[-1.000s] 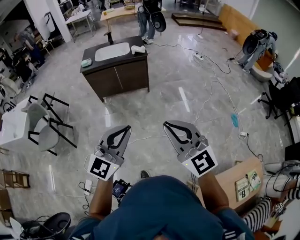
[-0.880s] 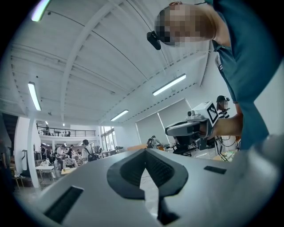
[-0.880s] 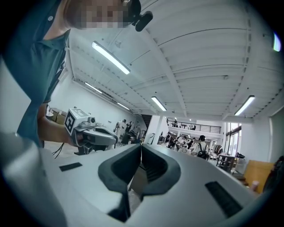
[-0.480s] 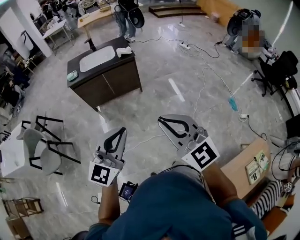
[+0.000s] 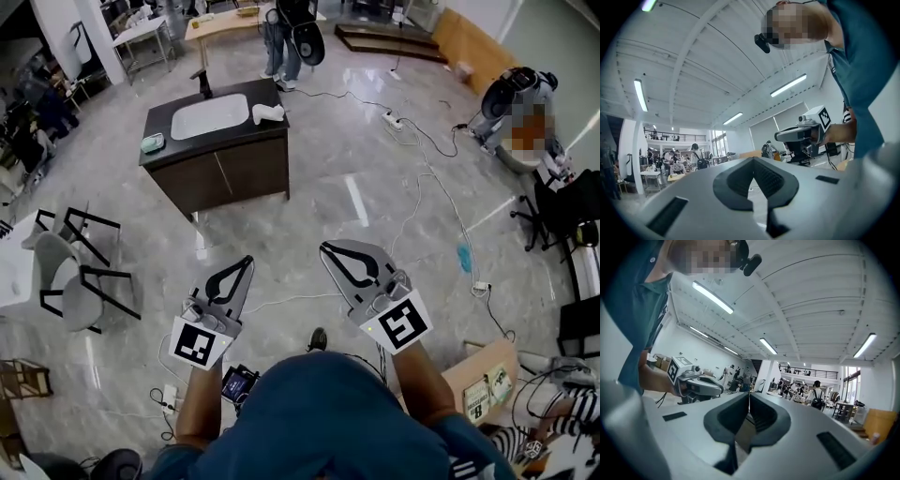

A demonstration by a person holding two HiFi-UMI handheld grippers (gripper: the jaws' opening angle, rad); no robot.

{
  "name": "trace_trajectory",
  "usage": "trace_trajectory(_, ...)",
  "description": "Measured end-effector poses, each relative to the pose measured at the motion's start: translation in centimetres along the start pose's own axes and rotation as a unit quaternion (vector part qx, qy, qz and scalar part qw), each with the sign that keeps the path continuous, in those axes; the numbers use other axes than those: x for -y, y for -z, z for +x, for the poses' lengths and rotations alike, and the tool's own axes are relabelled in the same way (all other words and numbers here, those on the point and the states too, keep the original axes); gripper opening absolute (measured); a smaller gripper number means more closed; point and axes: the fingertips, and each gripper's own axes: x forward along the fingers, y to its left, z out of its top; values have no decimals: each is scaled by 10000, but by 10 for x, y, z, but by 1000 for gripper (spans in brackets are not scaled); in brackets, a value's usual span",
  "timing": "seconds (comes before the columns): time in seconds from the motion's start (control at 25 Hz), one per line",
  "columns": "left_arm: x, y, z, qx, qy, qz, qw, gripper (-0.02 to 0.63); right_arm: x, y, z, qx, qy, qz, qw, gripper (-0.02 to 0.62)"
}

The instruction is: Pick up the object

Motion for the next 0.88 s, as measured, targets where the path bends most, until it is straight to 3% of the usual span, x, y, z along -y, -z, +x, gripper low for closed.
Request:
trace_trajectory(0.36,-19,10,89,-180,-242,136,9995,3,83,33,22,101,-371,61,9992,15)
trace_trajectory(0.64,-41,17,134,-271,-229,139,9993,3,128,49,47,197,-377,205,9989,15)
trace_trajectory(0.88,-86,30,162,-198,-108,89,9997,3,155,59,89,177,-279,192,9993,15)
